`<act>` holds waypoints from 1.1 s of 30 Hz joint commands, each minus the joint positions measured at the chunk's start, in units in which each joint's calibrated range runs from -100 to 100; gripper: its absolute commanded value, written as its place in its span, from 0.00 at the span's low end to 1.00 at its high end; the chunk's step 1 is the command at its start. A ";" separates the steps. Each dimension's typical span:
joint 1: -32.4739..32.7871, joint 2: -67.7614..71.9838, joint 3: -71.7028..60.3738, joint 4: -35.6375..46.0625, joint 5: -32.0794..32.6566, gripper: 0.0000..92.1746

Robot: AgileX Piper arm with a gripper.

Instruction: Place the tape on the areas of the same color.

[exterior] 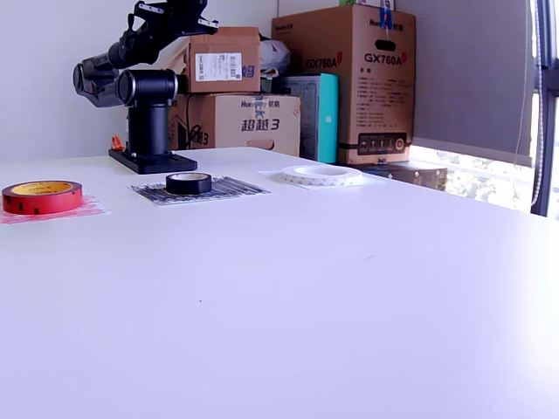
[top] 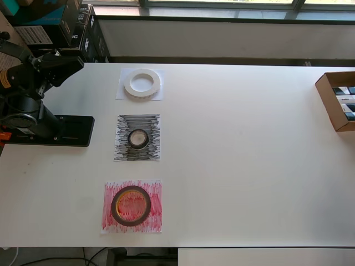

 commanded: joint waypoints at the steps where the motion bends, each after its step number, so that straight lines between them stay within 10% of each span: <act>1: 0.00 -0.49 -0.11 1.20 9.87 0.00; 33: -0.79 -0.40 -0.20 30.39 9.29 0.01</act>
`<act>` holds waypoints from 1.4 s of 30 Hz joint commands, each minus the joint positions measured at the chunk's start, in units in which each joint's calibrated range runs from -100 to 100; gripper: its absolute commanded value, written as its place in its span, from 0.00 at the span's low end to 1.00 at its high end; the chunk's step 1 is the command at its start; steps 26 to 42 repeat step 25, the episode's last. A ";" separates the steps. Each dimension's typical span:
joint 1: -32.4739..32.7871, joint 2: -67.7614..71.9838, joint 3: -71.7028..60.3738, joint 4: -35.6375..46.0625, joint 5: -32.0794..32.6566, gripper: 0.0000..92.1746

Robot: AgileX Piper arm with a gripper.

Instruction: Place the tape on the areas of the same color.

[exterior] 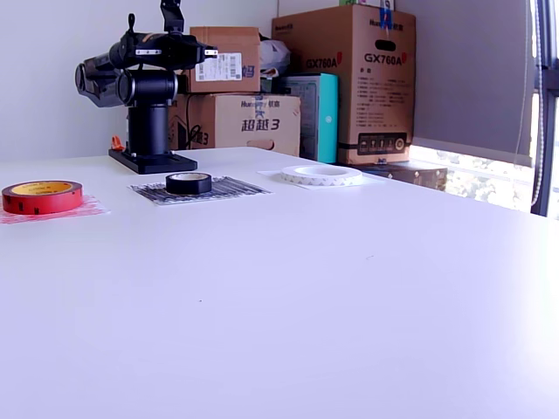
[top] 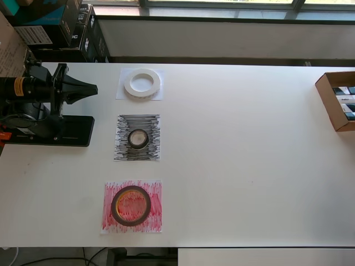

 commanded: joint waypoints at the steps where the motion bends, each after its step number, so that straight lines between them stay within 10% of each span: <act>1: 0.05 -0.40 -0.20 2.58 0.32 0.01; 42: 0.05 -0.40 -0.20 4.45 0.64 0.00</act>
